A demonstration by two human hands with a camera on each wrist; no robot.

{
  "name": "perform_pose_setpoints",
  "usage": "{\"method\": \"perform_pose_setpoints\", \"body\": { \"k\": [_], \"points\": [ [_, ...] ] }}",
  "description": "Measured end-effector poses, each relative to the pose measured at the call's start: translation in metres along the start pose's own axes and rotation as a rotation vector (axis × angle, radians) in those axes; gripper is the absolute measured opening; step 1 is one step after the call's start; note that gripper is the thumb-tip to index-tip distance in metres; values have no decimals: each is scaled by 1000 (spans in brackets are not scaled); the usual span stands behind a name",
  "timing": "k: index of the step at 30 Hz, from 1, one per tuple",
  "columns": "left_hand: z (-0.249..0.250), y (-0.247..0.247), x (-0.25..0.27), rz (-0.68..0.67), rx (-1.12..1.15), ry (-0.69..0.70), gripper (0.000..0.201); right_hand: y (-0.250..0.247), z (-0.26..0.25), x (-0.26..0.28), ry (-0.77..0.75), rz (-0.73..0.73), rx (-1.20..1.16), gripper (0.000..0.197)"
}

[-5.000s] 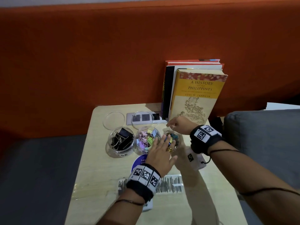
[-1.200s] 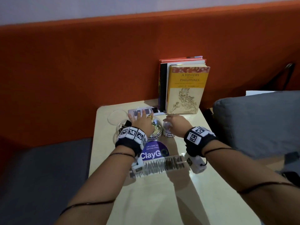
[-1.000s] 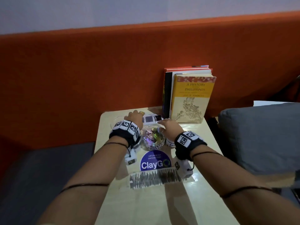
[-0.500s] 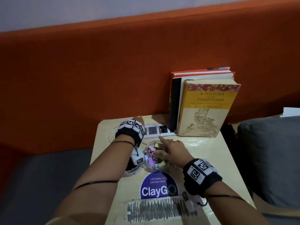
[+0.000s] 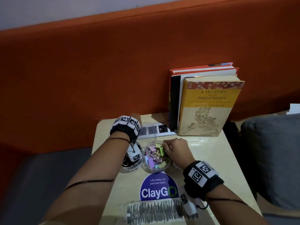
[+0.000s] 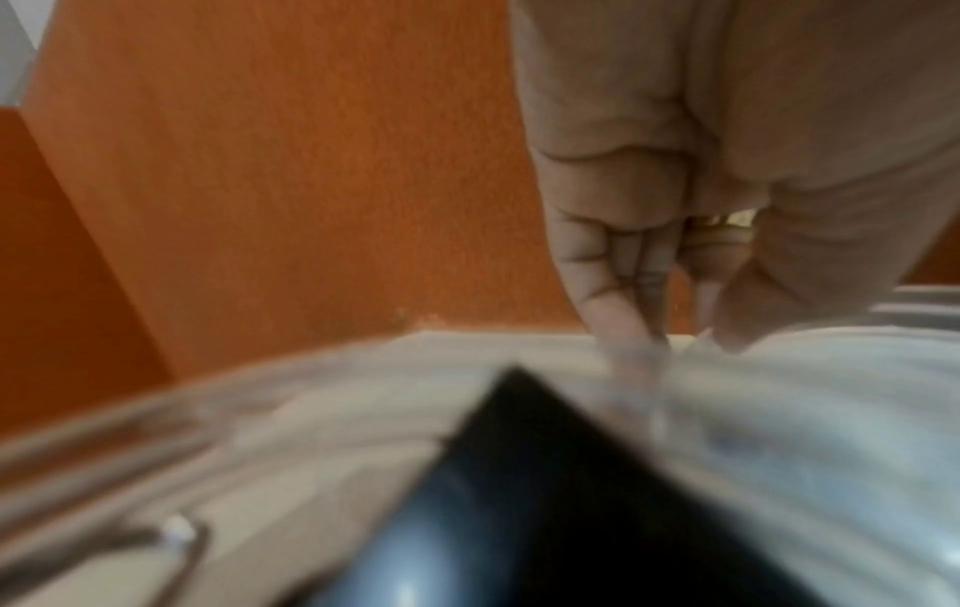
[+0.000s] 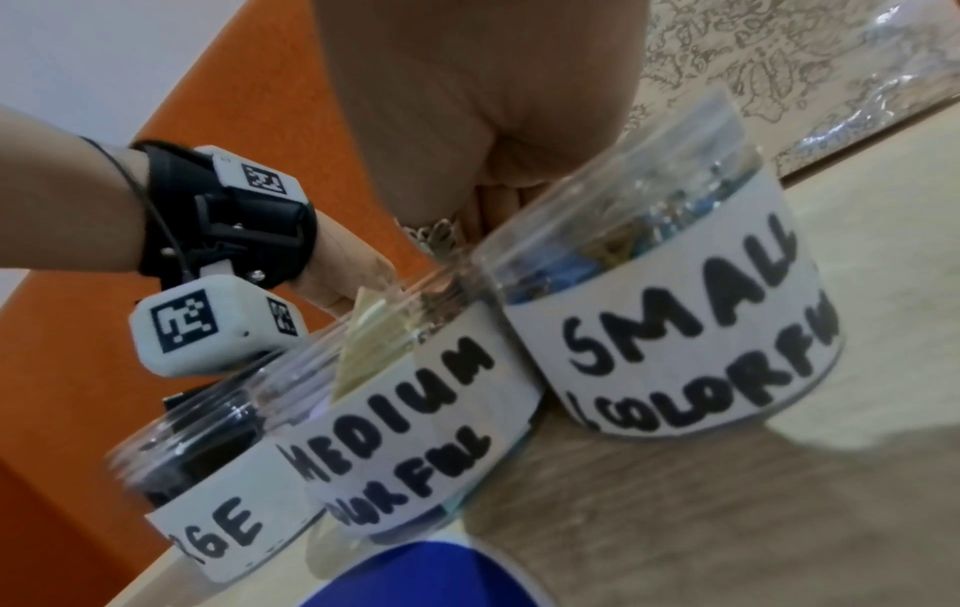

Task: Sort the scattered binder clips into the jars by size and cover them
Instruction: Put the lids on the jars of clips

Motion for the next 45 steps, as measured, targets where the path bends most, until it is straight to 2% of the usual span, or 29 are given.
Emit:
{"method": "perform_pose_setpoints", "body": {
  "k": [2, 5, 8, 9, 11, 15, 20, 26, 29, 31, 34, 35, 37, 40, 42, 45],
  "points": [
    [-3, -2, -10, 65, 215, -13, 29, -6, 2, 2, 29, 49, -102, 27],
    [9, -22, 13, 219, 479, 58, 19, -22, 6, 5, 72, 164, -310, 29],
    [16, -17, 43, 298, 596, 147, 32, -28, 3, 2, 72, 101, -413, 47],
    [19, -13, 53, 318, 595, 177, 35, -28, 2, 1, 68, 61, -416, 51],
    [28, -7, 79, 368, 552, 242, 29, -30, -1, 1, 29, 9, -416, 55],
    [41, 26, 117, 389, 456, 338, 25, -34, -11, 18, -127, -55, -409, 59],
    [51, 63, 142, 444, 476, 377, 27, -13, -13, 46, -181, -96, -189, 43],
    [50, 90, 151, 377, 468, 380, 33, 2, -19, 64, -188, -99, -70, 36],
    [51, 100, 152, 329, 434, 350, 61, -3, -23, 65, -182, -66, -26, 38],
    [51, 102, 151, 307, 387, 312, 71, -9, -28, 60, -193, -34, 65, 50],
    [49, 89, 148, 329, 413, 290, 45, -12, -38, 45, -198, -70, 149, 78],
    [45, 83, 146, 339, 429, 275, 42, -11, -42, 39, -204, -116, 145, 84],
    [32, 76, 139, 344, 458, 209, 58, -2, -51, 30, -222, -235, 179, 93],
    [3, 80, 124, 240, 458, 70, 101, 14, -56, 26, -239, -332, 307, 86],
    [-13, 88, 112, 156, 434, 12, 115, 21, -56, 26, -228, -296, 358, 78],
    [-23, 99, 97, 109, 513, 14, 119, 25, -56, 30, -206, -212, 351, 68]
  ]
}}
Point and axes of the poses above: each hand's wrist, its own x-axis away from the middle knuckle, its own y-axis out of the palm, z = x × y, the point moved 7 cm from there along -x, towards the middle knuckle, and after that the axes turned 12 degrees about x, right-handed, at the moved point
